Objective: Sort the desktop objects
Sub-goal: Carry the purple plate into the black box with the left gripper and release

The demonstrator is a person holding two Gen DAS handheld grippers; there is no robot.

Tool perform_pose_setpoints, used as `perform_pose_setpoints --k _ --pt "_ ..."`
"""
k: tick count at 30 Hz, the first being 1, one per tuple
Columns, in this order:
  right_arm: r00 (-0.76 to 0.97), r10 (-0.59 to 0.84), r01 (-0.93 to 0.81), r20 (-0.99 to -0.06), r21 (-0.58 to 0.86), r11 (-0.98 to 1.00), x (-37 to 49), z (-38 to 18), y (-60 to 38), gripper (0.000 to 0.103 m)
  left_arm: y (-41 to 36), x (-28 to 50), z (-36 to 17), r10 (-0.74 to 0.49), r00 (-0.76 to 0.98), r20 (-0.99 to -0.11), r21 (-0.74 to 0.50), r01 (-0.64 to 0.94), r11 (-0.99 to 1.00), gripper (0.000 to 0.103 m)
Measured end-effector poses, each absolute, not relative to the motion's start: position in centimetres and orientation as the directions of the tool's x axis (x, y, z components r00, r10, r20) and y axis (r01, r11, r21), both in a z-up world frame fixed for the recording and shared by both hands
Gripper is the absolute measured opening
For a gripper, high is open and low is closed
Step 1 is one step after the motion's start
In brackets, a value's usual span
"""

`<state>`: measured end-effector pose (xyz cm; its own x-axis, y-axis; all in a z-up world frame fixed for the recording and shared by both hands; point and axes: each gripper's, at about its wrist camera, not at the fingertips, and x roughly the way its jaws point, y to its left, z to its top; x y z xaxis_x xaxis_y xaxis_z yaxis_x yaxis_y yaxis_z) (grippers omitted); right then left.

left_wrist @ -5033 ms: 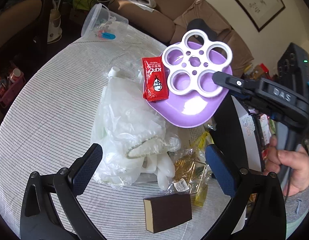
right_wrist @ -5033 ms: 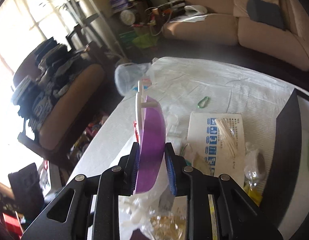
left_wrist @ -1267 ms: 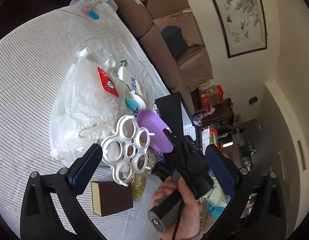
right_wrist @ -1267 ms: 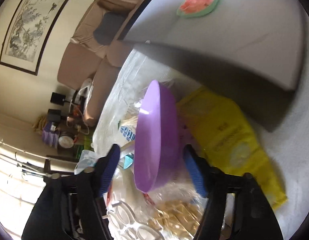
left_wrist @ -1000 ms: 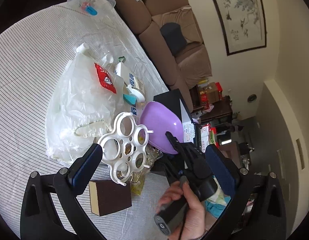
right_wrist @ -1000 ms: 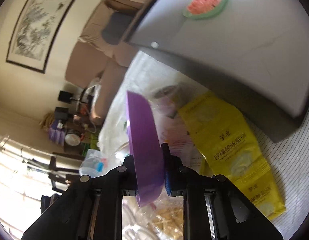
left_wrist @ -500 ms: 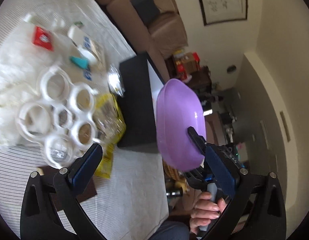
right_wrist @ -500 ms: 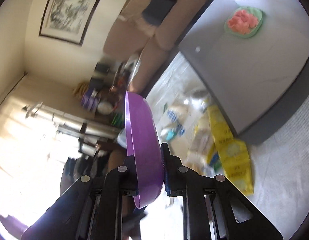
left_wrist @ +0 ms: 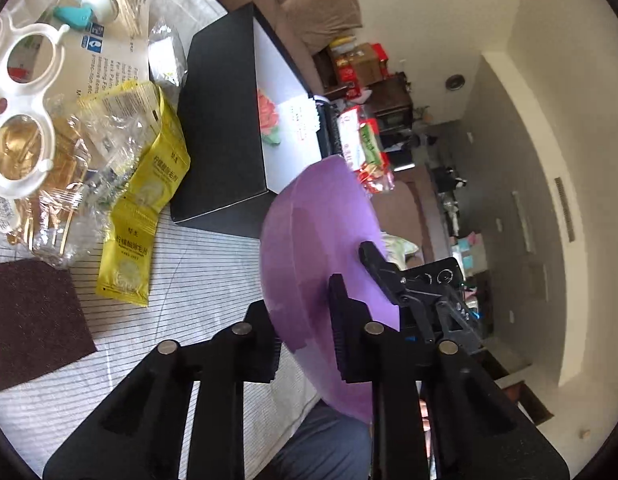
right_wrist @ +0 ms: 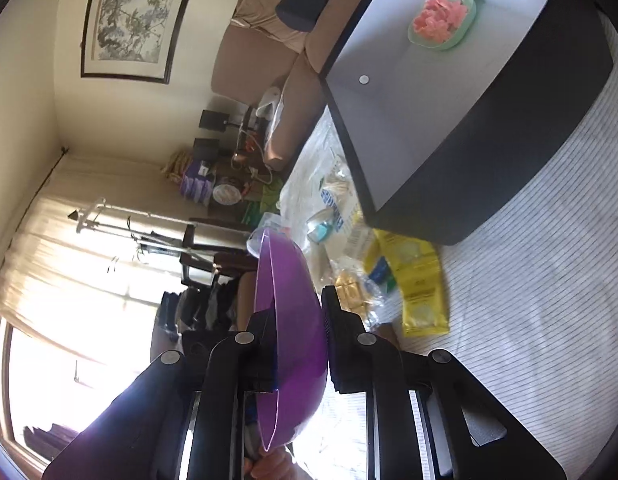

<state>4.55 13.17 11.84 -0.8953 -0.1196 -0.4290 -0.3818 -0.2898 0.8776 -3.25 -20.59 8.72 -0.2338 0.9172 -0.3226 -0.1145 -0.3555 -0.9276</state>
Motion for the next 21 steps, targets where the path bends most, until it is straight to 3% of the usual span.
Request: perform_pose_setpoints --k 3,4,7,8,15,21 --pt "-0.871 -0.143 -0.401 -0.469 0.849 -0.345 4.5 12.5 14.3 0.02 -20.0 -4.4 10.0 0.914 -0.237 -0.33 -0.928 -0.093 -0.36 0.01" --pt "-0.867 -0.139 -0.402 -0.479 0.836 -0.373 4.6 13.0 14.8 0.026 -19.8 -5.1 10.5 0.911 -0.242 -0.335 -0.928 -0.084 -0.364 0.013" --pt "-0.855 -0.065 -0.429 -0.514 0.773 -0.468 5.8 15.2 16.5 0.068 -18.4 -8.3 12.5 0.899 -0.254 -0.356 -0.92 -0.071 -0.385 0.012" --pt "-0.861 -0.033 -0.427 -0.508 0.756 -0.496 6.3 16.1 17.0 0.073 -17.6 -9.5 13.0 0.889 -0.259 -0.378 -0.912 -0.062 -0.405 0.012" --pt "-0.819 0.23 -0.527 -0.525 0.532 -0.663 9.0 20.4 19.2 0.073 -10.5 -18.8 16.7 0.762 -0.328 -0.558 -0.795 -0.05 -0.604 0.012" --pt "-0.759 0.345 -0.613 -0.552 0.425 -0.666 10.4 18.0 21.0 0.077 -5.6 -26.0 14.9 0.599 -0.344 -0.723 -0.636 -0.01 -0.772 0.012"
